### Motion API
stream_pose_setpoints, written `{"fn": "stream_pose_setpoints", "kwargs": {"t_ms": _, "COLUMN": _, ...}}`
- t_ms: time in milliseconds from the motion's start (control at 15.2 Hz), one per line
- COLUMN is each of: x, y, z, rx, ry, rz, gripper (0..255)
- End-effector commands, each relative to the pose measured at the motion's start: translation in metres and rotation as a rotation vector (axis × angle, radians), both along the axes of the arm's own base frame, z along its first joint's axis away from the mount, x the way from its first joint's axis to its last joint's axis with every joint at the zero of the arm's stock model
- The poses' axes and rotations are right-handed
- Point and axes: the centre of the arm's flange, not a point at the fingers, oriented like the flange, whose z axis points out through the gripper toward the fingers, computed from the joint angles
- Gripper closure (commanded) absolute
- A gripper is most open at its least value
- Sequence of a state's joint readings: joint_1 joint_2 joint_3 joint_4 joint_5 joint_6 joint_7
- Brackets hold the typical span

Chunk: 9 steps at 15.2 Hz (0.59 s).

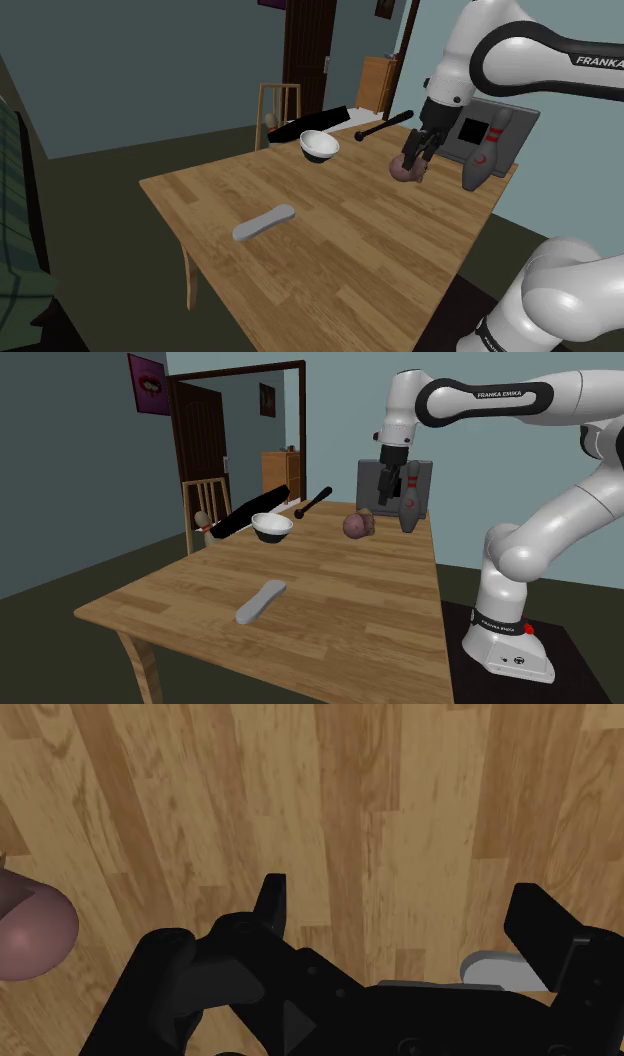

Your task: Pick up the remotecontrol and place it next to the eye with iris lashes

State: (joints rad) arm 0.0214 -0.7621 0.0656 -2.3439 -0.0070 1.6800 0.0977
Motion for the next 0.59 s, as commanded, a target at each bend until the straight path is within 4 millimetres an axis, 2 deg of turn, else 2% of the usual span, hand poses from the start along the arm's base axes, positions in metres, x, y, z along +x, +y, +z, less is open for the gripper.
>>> {"fn": "stream_pose_setpoints", "kwargs": {"t_ms": 0, "x": 0.0, "y": 0.0, "z": 0.0, "rx": 0.0, "ry": 0.0, "rz": 0.0, "gripper": 0}}
{"fn": "stream_pose_setpoints", "kwargs": {"t_ms": 528, "x": 0.034, "y": 0.088, "z": -0.051, "rx": 0.019, "ry": 0.013, "rz": -0.308, "gripper": 0}}
